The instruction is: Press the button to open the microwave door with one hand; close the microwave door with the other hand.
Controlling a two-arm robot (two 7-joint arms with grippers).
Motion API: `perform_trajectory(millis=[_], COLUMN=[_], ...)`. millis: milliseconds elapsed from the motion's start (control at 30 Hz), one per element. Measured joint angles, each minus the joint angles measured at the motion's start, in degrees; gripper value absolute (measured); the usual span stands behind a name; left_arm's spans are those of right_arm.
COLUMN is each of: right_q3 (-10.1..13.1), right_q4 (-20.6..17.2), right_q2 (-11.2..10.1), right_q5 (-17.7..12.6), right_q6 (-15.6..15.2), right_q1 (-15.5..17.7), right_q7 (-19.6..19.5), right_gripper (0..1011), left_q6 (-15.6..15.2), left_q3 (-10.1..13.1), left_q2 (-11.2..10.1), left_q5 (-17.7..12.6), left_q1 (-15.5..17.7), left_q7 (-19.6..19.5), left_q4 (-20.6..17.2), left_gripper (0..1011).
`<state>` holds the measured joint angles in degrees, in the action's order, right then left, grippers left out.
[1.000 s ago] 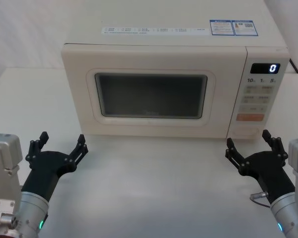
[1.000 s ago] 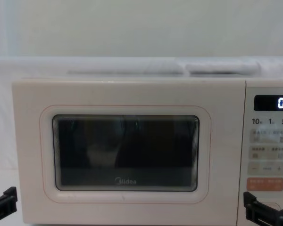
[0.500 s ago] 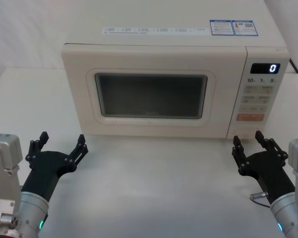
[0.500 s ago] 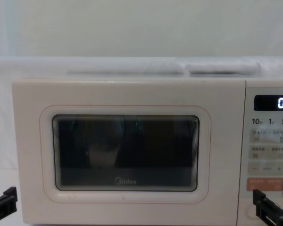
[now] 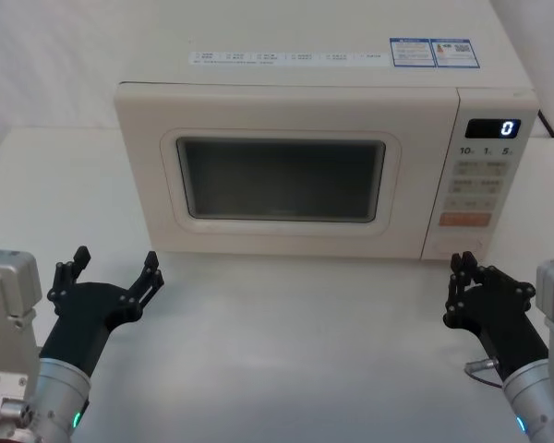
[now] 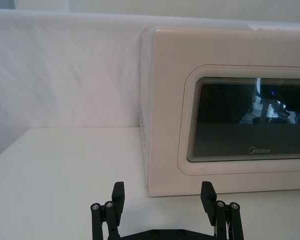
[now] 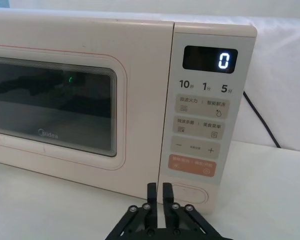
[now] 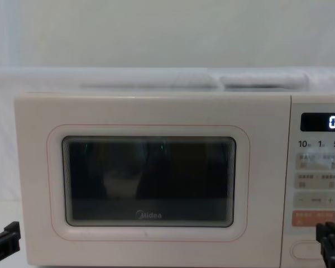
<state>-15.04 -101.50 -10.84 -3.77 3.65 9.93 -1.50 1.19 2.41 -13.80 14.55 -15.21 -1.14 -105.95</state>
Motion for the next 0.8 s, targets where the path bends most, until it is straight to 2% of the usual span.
perform_trajectory(millis=[167, 800], right_q3=[0.0, 0.0], right_q4=[0.0, 0.0], right_q2=[0.0, 0.0], right_q5=[0.0, 0.0], right_q6=[0.0, 0.0], right_q1=[0.0, 0.0], right_q7=[0.0, 0.0], right_gripper=[0, 0], left_q6=[0.0, 0.0], left_q3=[0.0, 0.0], left_q2=[0.0, 0.0], left_q5=[0.0, 0.0], left_q1=[0.0, 0.0], left_q7=[0.0, 0.0], left_q4=[0.0, 0.0], left_gripper=[1001, 1001])
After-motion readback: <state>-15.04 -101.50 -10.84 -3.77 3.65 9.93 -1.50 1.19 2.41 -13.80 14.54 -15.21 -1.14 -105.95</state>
